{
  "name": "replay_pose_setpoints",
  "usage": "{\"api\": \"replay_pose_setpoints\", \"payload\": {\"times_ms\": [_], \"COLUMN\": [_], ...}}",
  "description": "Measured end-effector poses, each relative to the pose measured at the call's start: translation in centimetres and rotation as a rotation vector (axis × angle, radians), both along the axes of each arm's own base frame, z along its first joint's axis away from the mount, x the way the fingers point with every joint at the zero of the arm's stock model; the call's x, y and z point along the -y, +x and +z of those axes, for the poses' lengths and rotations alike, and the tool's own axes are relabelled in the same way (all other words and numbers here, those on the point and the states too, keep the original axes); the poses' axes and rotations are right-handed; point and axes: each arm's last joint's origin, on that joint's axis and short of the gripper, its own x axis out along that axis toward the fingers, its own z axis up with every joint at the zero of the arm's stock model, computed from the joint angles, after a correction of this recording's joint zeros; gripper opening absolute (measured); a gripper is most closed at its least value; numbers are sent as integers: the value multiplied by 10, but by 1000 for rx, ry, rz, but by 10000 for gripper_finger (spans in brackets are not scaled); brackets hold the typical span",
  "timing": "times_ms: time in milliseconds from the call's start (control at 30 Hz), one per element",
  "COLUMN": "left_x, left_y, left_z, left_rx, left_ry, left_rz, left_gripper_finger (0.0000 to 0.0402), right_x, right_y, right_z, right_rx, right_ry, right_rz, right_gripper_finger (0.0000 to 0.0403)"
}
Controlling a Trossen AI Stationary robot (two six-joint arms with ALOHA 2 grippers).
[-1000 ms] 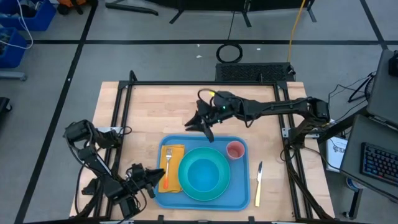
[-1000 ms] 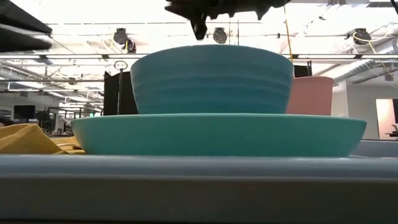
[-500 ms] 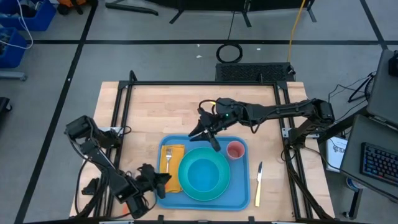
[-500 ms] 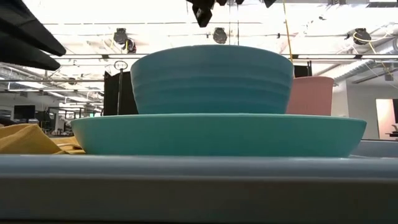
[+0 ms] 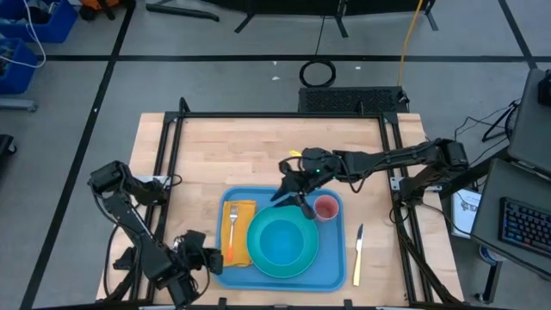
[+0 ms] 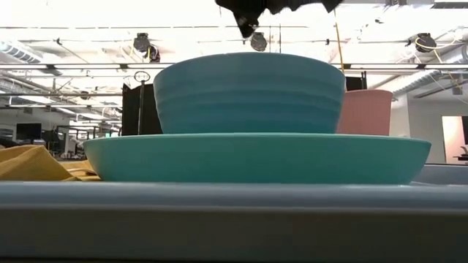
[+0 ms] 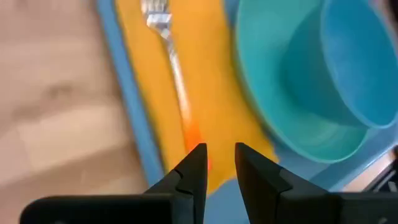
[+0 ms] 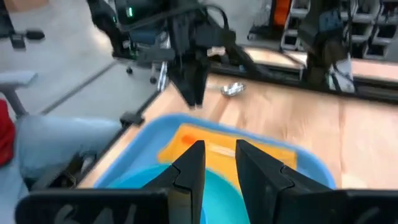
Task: Set up tray
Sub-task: Put the orange spoon on top of the yellow napkin to the right of the orange fork
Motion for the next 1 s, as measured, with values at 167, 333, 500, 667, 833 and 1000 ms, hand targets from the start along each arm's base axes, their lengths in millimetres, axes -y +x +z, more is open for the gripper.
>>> {"api": "replay_pose_setpoints", "payload": {"times_ms": [167,333,500,667,833,1000], "left_x": [4,12,16,17,20,24], "left_y": [-4,-9,-12,-22,-33,-40], "left_z": [-3,2,10,10,10,-2], "left_rx": [-163,-206,-256,-429,-450,-661], "left_ry": [-152,-219,-246,-287,-272,-296], "left_rz": [32,35,37,58,61,126], "left_gripper_finger": [72,27,7,56,119,166], "right_x": [4,12,13,12,12,12], "right_y": [-16,-30,-34,-32,-31,-31], "right_z": [-8,11,18,17,17,17], "right_rx": [47,159,192,217,217,215], "right_ry": [-19,-34,-73,-95,-96,-95], "right_rz": [-4,-68,-124,-111,-112,-108], "right_gripper_finger": [79,79,79,79,79,79]}}
